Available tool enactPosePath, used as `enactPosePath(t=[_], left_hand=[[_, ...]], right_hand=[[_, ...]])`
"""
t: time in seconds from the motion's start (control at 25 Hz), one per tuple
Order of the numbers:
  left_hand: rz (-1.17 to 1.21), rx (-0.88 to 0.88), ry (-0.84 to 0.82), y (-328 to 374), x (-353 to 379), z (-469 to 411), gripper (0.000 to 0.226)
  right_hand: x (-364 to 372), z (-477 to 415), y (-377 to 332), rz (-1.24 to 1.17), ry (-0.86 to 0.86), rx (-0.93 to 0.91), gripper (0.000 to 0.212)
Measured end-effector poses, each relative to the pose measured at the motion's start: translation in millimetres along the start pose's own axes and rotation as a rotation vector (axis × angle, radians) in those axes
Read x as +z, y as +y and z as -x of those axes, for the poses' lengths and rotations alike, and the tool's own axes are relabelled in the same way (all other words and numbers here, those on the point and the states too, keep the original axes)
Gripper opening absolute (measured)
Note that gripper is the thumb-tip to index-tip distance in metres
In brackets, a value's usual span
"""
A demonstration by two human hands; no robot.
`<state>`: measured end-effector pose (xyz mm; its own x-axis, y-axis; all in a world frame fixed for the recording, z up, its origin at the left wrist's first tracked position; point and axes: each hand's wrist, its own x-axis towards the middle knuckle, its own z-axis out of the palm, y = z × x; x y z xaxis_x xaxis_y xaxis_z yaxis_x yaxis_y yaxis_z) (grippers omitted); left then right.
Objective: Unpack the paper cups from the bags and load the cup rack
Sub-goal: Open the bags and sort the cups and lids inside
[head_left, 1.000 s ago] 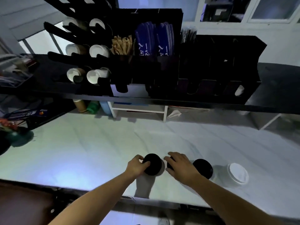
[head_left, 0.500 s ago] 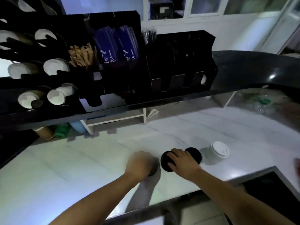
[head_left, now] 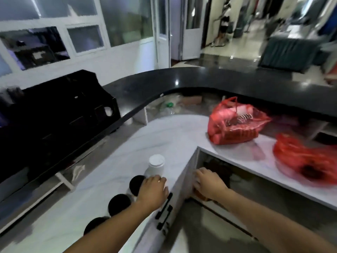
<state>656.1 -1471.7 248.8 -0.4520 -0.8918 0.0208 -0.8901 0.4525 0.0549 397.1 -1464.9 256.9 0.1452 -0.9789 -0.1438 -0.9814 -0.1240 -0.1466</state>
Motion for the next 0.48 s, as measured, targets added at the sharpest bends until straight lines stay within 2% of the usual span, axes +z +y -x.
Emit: enactPosePath(t=[0.16, 0.32, 0.48], left_hand=[[0.043, 0.128, -0.009, 103, -5, -66, 0.036], [0.058, 0.311, -0.003, 234, -6, -135, 0.016], [0.018, 0.434, -0.057, 349, 2, -189, 0.017]], right_hand=[[-17, 49, 113, -0.102, 0.069, 0.172, 0.048], [-33, 101, 241, -0.117, 0.13, 0.298, 0.044], [-45, 149, 346, -0.115, 0.154, 0.409, 0.041]])
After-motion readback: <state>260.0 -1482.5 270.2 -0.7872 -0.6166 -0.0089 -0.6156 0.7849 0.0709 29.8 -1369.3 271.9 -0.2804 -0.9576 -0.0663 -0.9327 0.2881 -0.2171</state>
